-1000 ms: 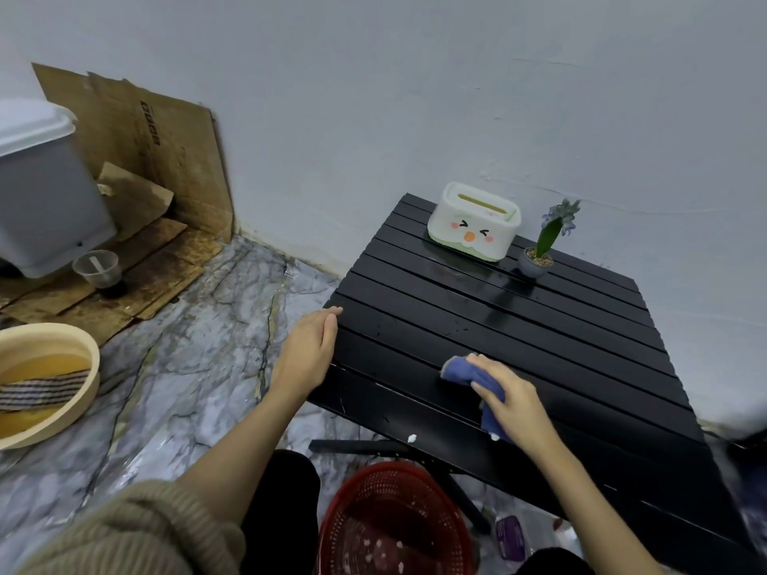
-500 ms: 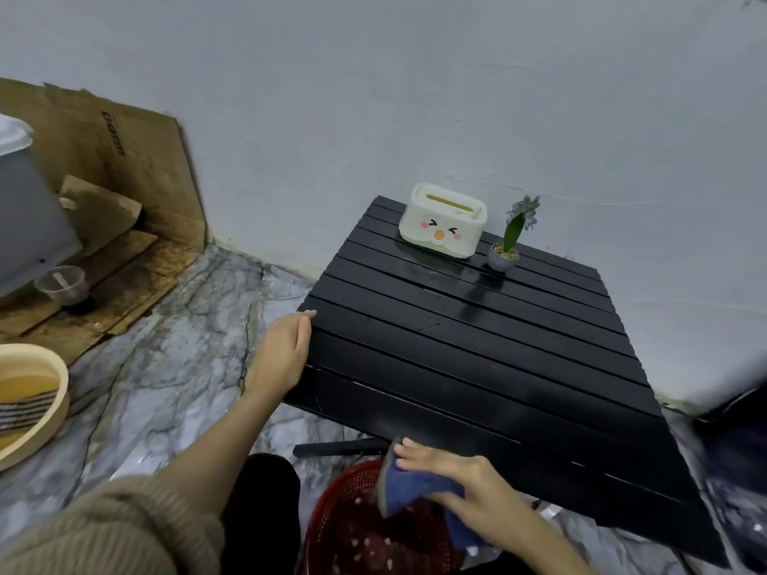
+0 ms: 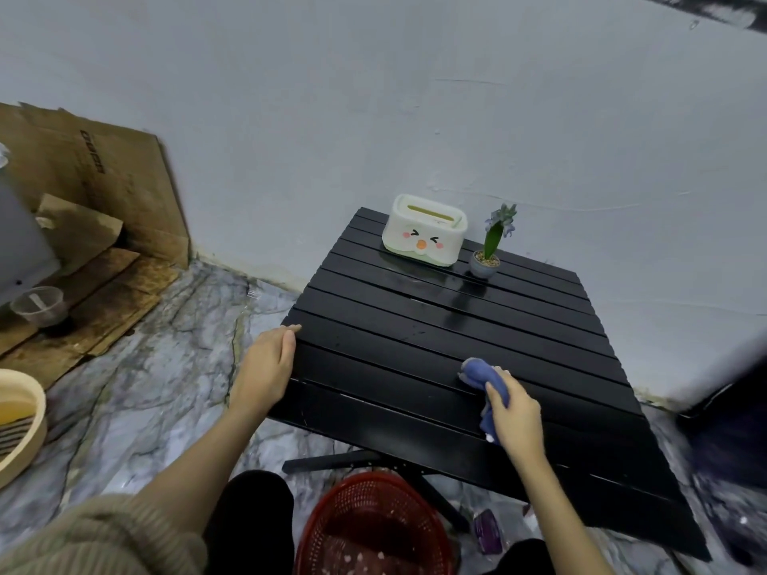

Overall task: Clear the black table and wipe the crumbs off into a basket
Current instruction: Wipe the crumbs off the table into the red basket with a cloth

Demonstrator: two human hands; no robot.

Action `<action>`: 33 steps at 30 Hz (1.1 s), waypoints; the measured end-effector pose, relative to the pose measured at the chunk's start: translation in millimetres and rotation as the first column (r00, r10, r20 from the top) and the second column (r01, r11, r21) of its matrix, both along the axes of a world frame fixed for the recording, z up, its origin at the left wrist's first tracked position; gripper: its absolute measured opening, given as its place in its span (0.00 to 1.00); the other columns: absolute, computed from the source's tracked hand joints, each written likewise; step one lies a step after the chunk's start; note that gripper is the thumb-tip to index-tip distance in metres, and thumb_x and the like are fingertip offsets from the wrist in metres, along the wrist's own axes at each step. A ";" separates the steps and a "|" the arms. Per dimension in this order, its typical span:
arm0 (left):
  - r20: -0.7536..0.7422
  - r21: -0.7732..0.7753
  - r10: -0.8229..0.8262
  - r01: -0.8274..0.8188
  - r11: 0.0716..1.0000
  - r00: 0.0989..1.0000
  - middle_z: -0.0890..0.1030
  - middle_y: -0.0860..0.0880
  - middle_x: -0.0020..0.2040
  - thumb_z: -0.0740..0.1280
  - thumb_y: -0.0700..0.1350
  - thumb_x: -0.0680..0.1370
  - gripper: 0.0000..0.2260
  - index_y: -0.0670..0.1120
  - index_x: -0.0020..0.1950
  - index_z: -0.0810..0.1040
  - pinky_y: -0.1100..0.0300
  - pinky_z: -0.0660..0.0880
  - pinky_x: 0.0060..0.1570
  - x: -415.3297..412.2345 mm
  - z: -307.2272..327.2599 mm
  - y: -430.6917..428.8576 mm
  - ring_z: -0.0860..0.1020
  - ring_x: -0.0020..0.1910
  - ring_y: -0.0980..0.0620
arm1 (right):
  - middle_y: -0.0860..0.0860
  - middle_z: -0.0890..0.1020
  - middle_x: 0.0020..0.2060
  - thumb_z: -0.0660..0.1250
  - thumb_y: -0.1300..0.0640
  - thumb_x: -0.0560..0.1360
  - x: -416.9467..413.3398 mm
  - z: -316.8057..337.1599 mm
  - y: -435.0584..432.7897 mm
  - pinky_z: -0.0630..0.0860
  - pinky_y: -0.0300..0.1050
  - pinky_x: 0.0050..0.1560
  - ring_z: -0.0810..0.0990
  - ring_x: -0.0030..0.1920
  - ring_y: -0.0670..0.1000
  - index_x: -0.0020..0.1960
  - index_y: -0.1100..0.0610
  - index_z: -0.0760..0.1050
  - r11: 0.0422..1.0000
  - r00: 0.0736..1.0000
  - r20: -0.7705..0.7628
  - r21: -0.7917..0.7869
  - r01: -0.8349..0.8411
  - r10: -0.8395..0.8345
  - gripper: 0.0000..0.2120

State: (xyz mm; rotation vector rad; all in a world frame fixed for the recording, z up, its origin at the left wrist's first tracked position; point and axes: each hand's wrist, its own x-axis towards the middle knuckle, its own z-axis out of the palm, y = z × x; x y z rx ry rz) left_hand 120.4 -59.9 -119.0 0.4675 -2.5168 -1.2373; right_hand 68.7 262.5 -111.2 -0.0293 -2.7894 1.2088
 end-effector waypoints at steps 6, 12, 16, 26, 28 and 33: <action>-0.005 -0.005 0.008 -0.008 1.000 1.000 0.77 0.42 0.63 0.50 0.44 0.80 0.18 0.40 0.59 0.76 0.53 0.68 0.61 0.6 2.5 2.5 0.73 0.63 0.45 | 0.57 0.70 0.68 0.60 0.62 0.77 -14.0 -2.7 -56.8 0.63 0.43 0.67 0.66 0.69 0.53 0.67 0.59 0.68 0.972 0.973 0.016 0.021 -0.233 0.232 0.18; -0.008 -0.018 0.012 -0.012 1.000 1.000 0.77 0.43 0.63 0.49 0.45 0.80 0.18 0.41 0.61 0.75 0.54 0.67 0.62 1.7 2.4 2.2 0.72 0.64 0.46 | 0.52 0.71 0.68 0.61 0.65 0.76 15.5 -8.4 -66.3 0.61 0.36 0.68 0.67 0.68 0.48 0.66 0.55 0.69 0.868 0.870 -0.071 0.151 -0.474 0.487 0.20; -0.004 -0.014 0.011 -0.011 1.000 1.000 0.77 0.43 0.63 0.49 0.45 0.80 0.18 0.41 0.61 0.75 0.55 0.67 0.61 1.2 2.1 1.8 0.73 0.63 0.46 | 0.53 0.75 0.63 0.56 0.63 0.72 44.1 -9.5 -61.2 0.58 0.33 0.68 0.67 0.65 0.44 0.64 0.56 0.70 0.828 0.828 -0.166 0.295 -0.477 0.536 0.21; -0.011 -0.032 0.012 -0.013 0.999 1.000 0.77 0.41 0.62 0.50 0.44 0.80 0.18 0.41 0.61 0.75 0.52 0.68 0.62 1.6 1.1 1.0 0.73 0.63 0.45 | 0.48 0.68 0.57 0.54 0.64 0.68 85.8 -6.6 -40.1 0.58 0.38 0.66 0.67 0.60 0.49 0.62 0.55 0.67 0.839 0.764 -0.381 0.393 -0.375 0.520 0.23; -0.010 -0.029 0.013 -0.013 1.000 1.000 0.77 0.41 0.62 0.50 0.44 0.80 0.18 0.41 0.61 0.75 0.52 0.68 0.62 1.3 1.2 1.2 0.73 0.63 0.45 | 0.48 0.69 0.57 0.53 0.64 0.68 63.5 7.0 -31.0 0.60 0.39 0.65 0.68 0.59 0.49 0.62 0.55 0.67 0.901 0.810 -0.423 0.333 -0.277 0.406 0.23; -0.002 -0.021 0.018 -0.018 1.000 1.000 0.77 0.41 0.62 0.49 0.44 0.80 0.18 0.41 0.61 0.75 0.52 0.68 0.61 0.5 1.7 1.0 0.73 0.62 0.44 | 0.56 0.77 0.54 0.67 0.75 0.63 35.7 1.6 -25.1 0.62 0.41 0.62 0.69 0.58 0.50 0.62 0.57 0.67 0.887 0.869 -0.346 0.420 -0.193 0.354 0.31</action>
